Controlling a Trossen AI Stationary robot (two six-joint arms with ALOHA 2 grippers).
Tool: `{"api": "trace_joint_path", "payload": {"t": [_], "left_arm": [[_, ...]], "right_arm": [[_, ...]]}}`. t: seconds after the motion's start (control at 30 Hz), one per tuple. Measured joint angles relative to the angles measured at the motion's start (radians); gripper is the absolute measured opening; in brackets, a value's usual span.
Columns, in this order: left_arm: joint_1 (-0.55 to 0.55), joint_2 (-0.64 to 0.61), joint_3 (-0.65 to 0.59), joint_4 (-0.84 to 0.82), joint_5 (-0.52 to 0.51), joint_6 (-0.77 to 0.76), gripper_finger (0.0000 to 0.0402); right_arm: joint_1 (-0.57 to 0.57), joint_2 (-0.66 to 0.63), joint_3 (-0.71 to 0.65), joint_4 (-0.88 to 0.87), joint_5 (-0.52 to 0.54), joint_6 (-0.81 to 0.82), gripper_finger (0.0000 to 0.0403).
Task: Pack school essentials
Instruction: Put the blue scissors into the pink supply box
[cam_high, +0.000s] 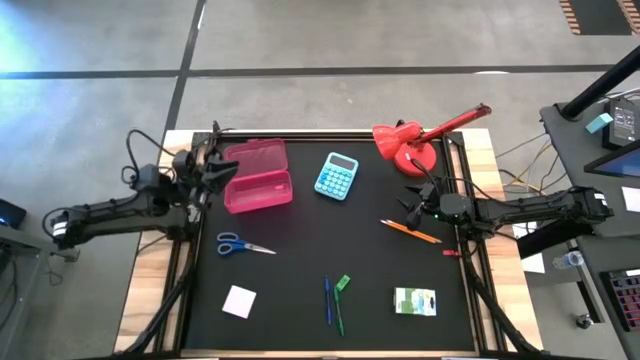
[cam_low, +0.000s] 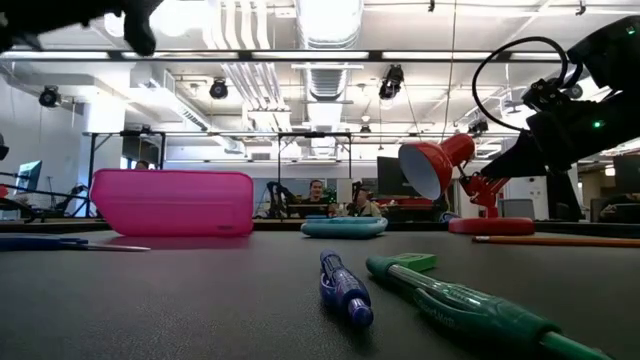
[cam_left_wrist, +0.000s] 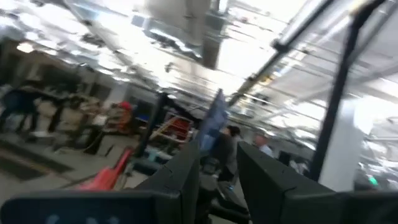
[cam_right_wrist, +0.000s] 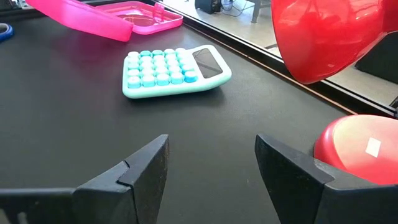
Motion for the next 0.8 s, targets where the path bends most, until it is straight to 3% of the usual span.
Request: {"api": "trace_joint_path", "payload": {"t": [0.3,0.43,0.57,0.8], "left_arm": [[-0.041,0.305,0.19,-0.025,0.071,-0.007,0.0091],[-0.096,0.471,0.278,-0.114,0.072,-0.007,0.0091],[-0.147,0.634,0.397,-0.268,0.075,-0.007,0.0091],[-0.222,0.84,0.633,-0.694,0.094,-0.006,0.0091]], "right_arm": [[0.0,0.0,0.0,0.0,0.0,0.0,0.0228],[0.0,0.0,0.0,0.0,0.0,0.0,0.0228],[0.0,0.0,0.0,0.0,0.0,0.0,0.0228],[0.0,0.0,0.0,-0.003,0.0,0.0,0.0228]]}}
